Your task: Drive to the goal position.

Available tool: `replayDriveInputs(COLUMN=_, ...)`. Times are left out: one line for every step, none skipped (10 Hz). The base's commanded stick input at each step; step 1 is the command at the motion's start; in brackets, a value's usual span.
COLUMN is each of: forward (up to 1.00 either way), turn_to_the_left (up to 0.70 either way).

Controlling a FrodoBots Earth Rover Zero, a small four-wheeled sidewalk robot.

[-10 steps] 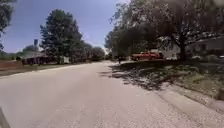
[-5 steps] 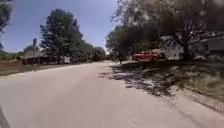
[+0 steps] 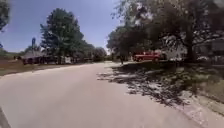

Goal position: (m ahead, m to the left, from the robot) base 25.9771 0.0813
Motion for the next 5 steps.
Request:
replayDriveInputs(forward=0.70, turn_to_the_left=0.00)
replayDriveInputs(forward=0.70, turn_to_the_left=0.00)
replayDriveInputs(forward=0.70, turn_to_the_left=0.00)
replayDriveInputs(forward=0.70, turn_to_the_left=0.00)
replayDriveInputs(forward=0.70, turn_to_the_left=0.00)
